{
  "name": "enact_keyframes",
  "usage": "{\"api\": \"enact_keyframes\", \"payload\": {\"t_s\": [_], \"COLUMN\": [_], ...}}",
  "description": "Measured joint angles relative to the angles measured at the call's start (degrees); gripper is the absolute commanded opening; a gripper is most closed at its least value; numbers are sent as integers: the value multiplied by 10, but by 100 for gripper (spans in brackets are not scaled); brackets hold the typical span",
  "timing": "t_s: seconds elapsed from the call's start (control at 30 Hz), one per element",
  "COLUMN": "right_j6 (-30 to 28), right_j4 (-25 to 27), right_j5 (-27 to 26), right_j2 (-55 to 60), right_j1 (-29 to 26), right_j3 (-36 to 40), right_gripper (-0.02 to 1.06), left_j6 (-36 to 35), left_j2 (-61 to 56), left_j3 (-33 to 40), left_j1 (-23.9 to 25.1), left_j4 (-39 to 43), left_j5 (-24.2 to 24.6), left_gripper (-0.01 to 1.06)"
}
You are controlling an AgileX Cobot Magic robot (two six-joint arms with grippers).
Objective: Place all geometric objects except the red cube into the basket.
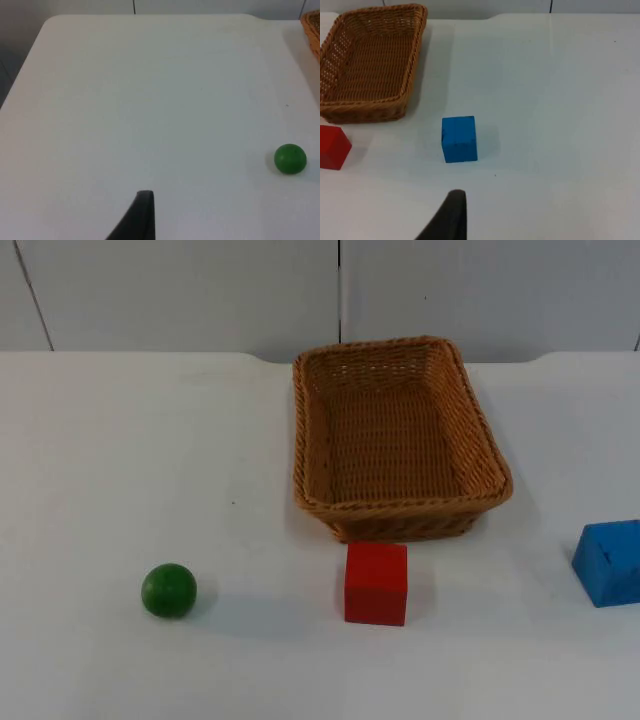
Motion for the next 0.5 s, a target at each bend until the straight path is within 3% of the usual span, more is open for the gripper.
{"api": "enact_keyframes", "payload": {"t_s": [0.2,0.5], "right_j6": [0,0], "right_j4": [0,0], "right_j5": [-7,-107], "right_j2": [45,221], "right_j1": [0,-1], "right_j3": [-52,-112], "right_gripper": [105,105], "left_j6": [0,0], "left_j2": [27,189], "left_j3": [-35,-101], "left_j1": [0,0], "left_j4": [-20,-25], "left_j5": [0,-9], "left_gripper": [105,105]}}
